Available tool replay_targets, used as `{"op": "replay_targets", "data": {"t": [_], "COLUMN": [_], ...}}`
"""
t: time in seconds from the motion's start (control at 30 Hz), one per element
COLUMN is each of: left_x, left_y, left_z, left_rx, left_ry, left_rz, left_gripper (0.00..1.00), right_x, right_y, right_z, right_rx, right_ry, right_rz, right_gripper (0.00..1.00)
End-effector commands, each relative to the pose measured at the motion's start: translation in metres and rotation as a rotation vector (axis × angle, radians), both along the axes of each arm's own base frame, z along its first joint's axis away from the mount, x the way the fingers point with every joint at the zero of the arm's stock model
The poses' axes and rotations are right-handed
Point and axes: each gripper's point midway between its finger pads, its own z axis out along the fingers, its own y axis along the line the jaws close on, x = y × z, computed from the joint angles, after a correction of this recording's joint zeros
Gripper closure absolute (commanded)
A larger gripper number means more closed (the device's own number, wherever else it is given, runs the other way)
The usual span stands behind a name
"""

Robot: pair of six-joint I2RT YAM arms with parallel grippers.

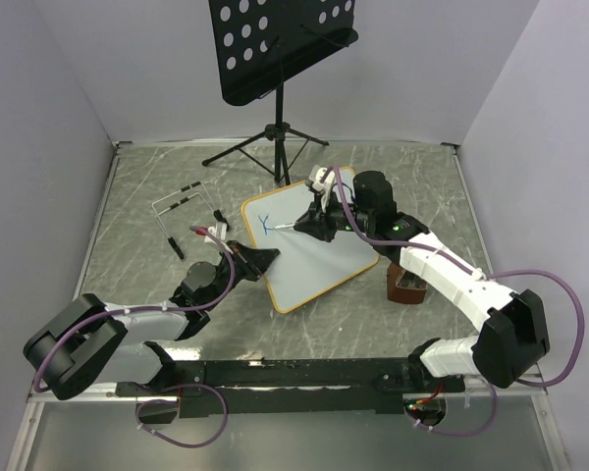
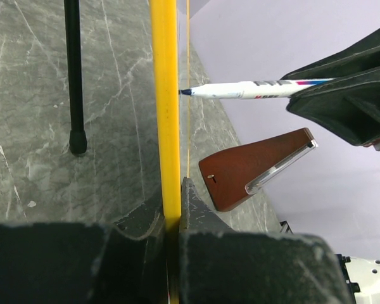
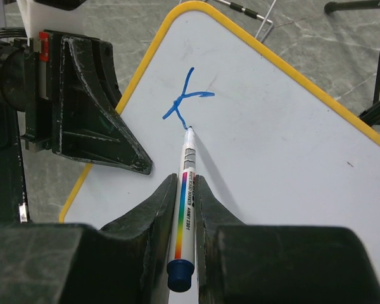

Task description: Write a sentence on the whiteboard

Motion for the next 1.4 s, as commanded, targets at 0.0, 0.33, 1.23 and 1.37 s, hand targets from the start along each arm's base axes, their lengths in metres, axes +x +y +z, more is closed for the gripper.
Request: {"op": "replay_targets", "data": {"t": [0.0,0.33,1.23,1.37], "left_x": [-0.004,-0.004,-0.003,-0.004], "left_y": [-0.006,-0.006,-0.009,-0.009], "left_z": [0.017,0.017,0.013,0.013], "left_rx": [0.003,0.007,0.004,0.000], "left_ry": [-0.094,-0.095,-0.092,-0.092], "left_rz": [-0.038,-0.038,-0.049,-0.049], "left_gripper": [0.99,0.99,0.99,0.99], "right_x": [0.010,0.028,0.018,0.014], "right_y": [0.005,-0.007,0.007,0.005], "right_z": [0.024,0.015,0.014,0.008], "right_rx": [0.042,0.005,0.036,0.018], "right_ry": [-0.056,-0.068,-0.022,-0.007], "right_rz": [-0.003,-0.096,0.008,0.016], "right_gripper": [1.00,1.00,1.00,1.00]}}
